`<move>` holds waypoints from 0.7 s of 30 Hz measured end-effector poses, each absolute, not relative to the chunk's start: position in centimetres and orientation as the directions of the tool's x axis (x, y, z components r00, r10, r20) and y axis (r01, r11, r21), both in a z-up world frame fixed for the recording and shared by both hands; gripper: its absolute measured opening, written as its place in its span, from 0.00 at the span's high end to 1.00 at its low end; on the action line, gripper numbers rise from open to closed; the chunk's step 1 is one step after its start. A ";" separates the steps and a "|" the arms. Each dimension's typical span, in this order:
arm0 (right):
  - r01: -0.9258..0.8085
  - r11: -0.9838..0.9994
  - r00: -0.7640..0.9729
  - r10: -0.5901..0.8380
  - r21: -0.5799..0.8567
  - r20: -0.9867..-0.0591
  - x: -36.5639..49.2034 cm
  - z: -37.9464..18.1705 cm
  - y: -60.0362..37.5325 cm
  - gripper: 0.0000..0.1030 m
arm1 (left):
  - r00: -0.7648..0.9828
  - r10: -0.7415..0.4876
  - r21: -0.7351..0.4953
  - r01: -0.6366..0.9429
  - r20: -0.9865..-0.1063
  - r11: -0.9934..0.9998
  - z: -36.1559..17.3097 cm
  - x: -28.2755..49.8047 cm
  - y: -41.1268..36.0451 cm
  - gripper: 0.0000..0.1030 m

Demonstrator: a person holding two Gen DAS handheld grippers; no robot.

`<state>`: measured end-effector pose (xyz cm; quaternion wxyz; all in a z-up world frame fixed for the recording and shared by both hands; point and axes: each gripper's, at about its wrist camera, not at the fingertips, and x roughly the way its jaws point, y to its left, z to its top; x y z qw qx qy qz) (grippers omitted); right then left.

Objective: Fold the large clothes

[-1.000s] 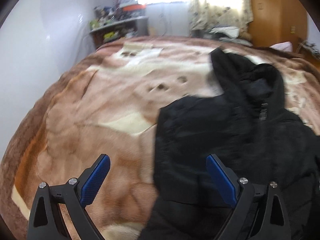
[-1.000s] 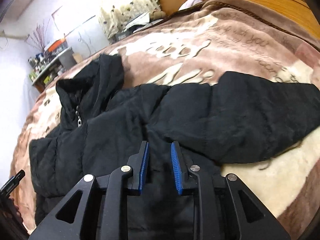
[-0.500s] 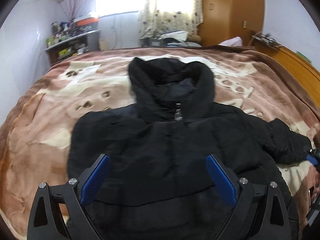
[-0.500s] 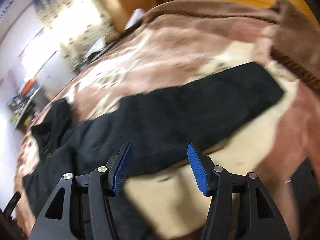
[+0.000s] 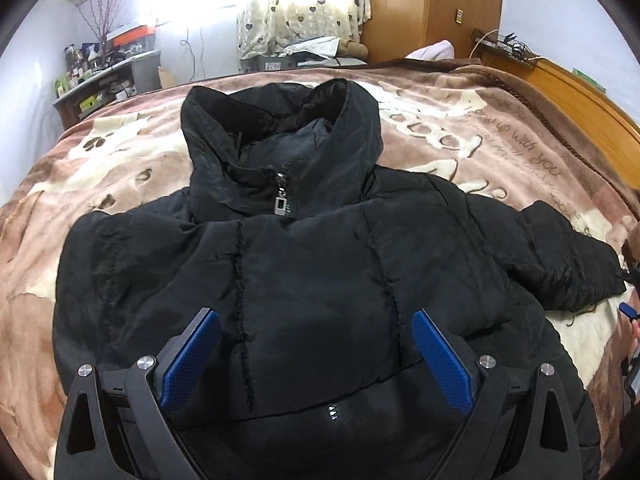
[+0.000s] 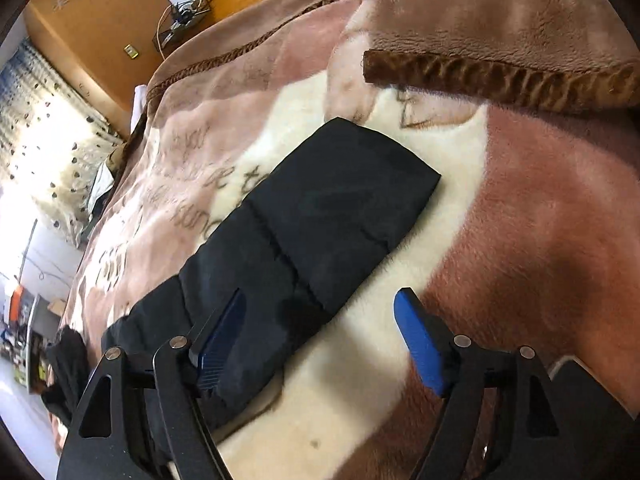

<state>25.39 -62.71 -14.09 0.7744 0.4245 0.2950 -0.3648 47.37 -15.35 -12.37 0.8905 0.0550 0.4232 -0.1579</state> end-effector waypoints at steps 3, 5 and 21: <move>0.815 0.340 0.562 -0.263 0.470 -0.784 26.0 -15.3 -63.7 0.26 | 0.588 -0.244 -0.032 0.346 -0.771 0.938 -12.7 47.3 -15.9 0.05; 0.815 0.366 0.555 -0.269 0.450 -0.787 26.5 -15.5 -63.6 0.26 | 0.599 -0.226 -0.006 0.347 -0.768 0.938 -12.9 47.3 -16.2 0.05; 0.817 0.366 0.560 -0.317 0.446 -0.765 27.4 -15.1 -64.8 0.85 | 0.583 -0.226 -0.009 0.350 -0.781 0.937 -13.6 47.8 -16.8 0.05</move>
